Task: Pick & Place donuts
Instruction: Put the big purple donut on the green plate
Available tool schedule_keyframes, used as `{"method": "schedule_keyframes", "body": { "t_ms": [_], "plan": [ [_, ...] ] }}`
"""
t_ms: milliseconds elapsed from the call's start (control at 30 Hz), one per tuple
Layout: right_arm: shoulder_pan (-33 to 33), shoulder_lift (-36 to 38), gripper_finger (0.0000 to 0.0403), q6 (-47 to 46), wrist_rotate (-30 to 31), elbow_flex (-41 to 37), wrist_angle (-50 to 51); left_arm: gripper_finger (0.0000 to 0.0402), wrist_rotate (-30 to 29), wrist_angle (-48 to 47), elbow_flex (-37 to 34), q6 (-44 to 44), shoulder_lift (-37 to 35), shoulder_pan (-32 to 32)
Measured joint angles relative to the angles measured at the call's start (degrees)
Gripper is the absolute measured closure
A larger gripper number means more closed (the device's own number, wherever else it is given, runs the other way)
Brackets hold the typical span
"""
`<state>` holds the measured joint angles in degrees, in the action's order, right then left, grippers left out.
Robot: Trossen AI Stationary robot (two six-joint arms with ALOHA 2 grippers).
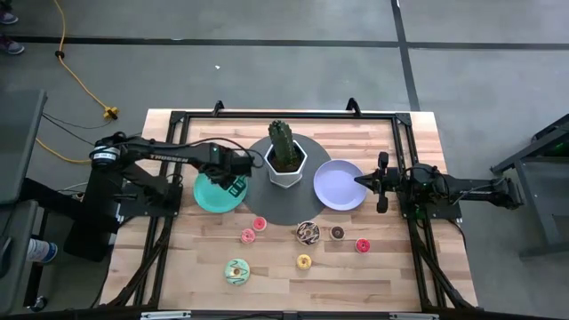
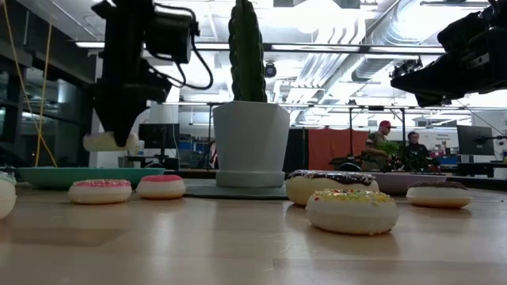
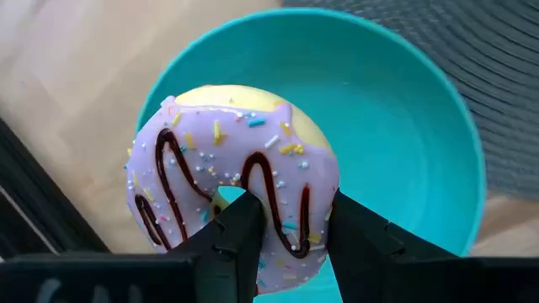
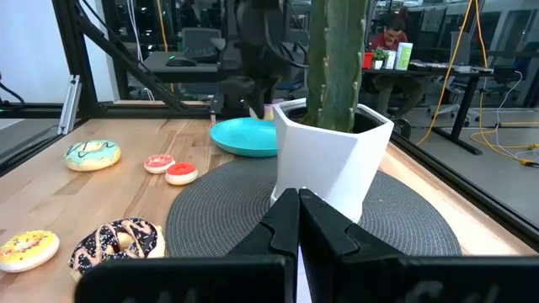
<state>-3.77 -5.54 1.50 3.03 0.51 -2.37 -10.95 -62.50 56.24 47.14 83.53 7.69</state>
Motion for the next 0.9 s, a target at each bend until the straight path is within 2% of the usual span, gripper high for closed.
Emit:
{"method": "schedule_keyframes", "body": {
  "t_ms": [500, 900],
  "plan": [
    [0.0, 0.0, 0.0402, 0.0, 0.0, 0.0, 0.0, 0.0287, 3.1, 4.9, -6.9, 4.0, 0.0, 6.6],
    [0.0, 0.0, 0.0402, 0.0, 0.0, 0.0, 0.0, 0.0287, 3.3, 7.2, -9.1, 7.2, 0.0, 7.8]
  ]
}}
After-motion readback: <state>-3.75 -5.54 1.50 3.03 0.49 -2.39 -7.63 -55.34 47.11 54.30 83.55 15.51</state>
